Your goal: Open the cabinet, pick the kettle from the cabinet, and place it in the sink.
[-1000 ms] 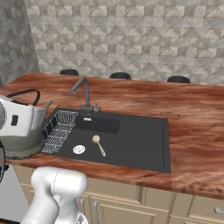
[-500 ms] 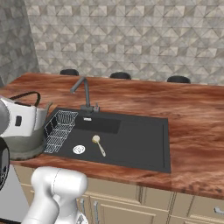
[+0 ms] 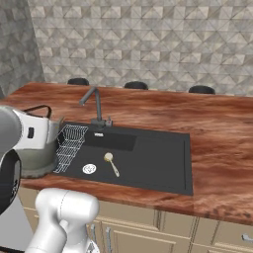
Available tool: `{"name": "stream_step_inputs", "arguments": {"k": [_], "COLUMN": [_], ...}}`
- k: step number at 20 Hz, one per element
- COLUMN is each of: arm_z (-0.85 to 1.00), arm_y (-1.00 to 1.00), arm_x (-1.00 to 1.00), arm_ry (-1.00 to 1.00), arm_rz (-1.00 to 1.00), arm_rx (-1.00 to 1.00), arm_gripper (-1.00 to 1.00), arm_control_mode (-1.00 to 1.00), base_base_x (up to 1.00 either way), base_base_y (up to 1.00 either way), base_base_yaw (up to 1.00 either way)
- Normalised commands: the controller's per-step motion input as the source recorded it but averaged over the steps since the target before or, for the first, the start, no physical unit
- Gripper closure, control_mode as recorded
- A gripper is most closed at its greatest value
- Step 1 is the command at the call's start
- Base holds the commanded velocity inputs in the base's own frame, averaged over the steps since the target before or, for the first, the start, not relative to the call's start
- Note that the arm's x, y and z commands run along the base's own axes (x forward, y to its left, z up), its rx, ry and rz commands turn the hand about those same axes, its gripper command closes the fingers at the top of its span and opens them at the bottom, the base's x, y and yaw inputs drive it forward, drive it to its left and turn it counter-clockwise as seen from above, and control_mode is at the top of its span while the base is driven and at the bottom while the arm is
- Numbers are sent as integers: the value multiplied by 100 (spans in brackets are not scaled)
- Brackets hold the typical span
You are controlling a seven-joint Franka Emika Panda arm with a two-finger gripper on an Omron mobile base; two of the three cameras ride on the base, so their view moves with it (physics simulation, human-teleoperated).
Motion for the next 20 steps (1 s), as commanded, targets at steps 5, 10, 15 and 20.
{"name": "stream_step_inputs", "arguments": {"k": [5,10,15,20], "arm_z": [-21,-16,-13,-8], "arm_y": [3,0,0,0], "arm_x": [16,17,13,6], "arm_ry": [2,2,3,2], "arm_rz": [0,0,0,0], "arm_rx": [-1,0,0,0], "arm_gripper": [100,100,100,100], "arm_control_mode": [-100,-100,-100,-100], "base_base_x": [0,0,0,0], "base_base_y": [0,0,0,0], "base_base_yaw": [0,0,0,0]}}
